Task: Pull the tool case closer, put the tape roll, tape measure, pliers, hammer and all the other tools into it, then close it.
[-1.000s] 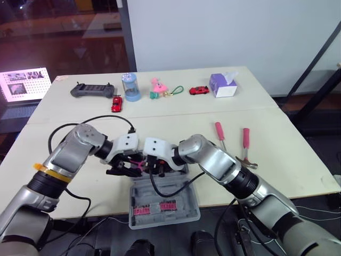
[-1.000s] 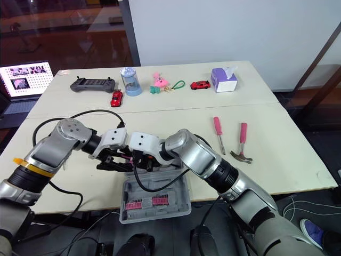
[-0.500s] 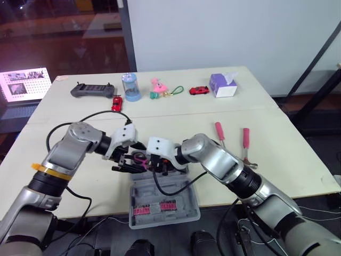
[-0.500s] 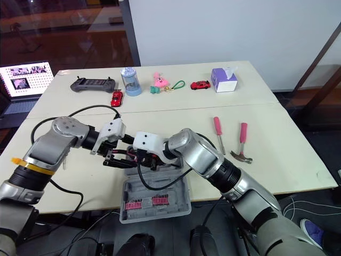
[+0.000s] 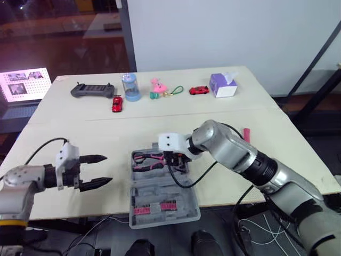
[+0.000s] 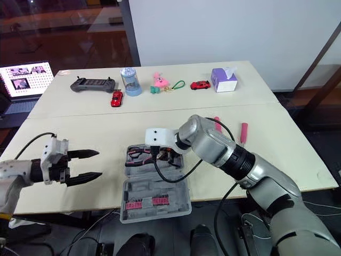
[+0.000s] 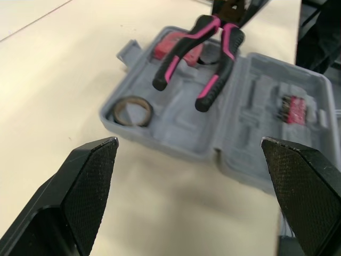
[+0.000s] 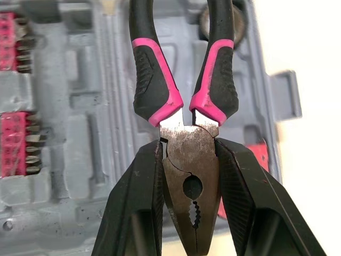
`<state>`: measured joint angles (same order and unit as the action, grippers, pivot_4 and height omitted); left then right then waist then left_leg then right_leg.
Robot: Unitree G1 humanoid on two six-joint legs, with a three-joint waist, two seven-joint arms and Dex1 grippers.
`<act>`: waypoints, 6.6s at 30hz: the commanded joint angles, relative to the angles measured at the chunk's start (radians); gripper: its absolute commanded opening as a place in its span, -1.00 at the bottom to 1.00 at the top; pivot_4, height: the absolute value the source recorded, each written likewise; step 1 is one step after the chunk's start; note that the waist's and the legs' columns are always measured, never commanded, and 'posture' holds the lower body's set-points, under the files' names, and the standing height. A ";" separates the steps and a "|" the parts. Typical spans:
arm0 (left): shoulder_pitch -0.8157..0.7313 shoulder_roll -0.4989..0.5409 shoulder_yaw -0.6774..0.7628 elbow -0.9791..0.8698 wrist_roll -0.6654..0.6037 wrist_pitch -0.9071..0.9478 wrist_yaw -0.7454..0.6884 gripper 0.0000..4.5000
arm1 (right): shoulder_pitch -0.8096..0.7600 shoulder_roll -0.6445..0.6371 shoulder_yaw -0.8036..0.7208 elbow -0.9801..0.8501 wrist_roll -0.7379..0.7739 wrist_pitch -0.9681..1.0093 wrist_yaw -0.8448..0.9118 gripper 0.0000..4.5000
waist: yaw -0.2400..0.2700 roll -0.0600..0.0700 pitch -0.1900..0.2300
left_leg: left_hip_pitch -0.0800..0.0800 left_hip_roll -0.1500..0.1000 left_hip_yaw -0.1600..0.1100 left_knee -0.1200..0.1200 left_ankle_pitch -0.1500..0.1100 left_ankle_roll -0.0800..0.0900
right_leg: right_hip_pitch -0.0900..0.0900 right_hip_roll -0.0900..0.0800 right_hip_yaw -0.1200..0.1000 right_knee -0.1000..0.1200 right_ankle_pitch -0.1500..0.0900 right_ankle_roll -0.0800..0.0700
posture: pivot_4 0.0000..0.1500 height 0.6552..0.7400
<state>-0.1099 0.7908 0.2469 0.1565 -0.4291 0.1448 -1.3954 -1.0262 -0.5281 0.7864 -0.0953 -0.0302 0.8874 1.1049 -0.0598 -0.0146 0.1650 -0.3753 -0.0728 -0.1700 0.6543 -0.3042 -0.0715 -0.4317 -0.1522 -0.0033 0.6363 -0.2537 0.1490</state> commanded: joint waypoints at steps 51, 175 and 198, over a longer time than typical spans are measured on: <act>0.041 -0.044 -0.014 -0.067 -0.041 -0.078 0.067 1.00 | -0.055 0.244 0.098 0.399 -0.242 -0.161 0.077 -0.56 | -0.010 0.000 0.000 | 0.000 0.000 0.000 -0.001 0.000 0.000 | -0.001 0.000 0.000 0.001 0.000 0.000 | 1.00 1.00; -0.428 -0.241 -0.492 0.390 0.475 -0.062 0.368 -0.97 | 0.280 0.018 -0.206 0.245 -0.171 -0.225 -0.091 -1.00 | 0.040 0.007 -0.017 | 0.006 0.000 0.000 0.008 0.000 0.001 | 0.010 0.002 0.000 0.000 0.004 0.000 | 1.00 1.00; -0.555 -0.312 -0.454 0.599 0.498 -0.156 0.419 -0.97 | 0.197 0.087 -0.245 0.462 -0.211 -0.316 -0.152 -1.00 | 0.041 0.007 -0.017 | 0.005 -0.001 0.000 0.008 0.000 0.001 | 0.010 0.002 0.000 0.000 0.004 0.001 | 1.00 1.00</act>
<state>-0.6454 0.4985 -0.2089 0.7524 0.0655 0.0074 -0.9898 -0.7979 -0.4623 0.5709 0.3806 -0.2419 0.5968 0.9657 -0.0186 -0.0074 0.1476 -0.3701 -0.0737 -0.1700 0.6626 -0.3044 -0.0710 -0.4219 -0.1505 -0.0035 0.6365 -0.2498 0.1500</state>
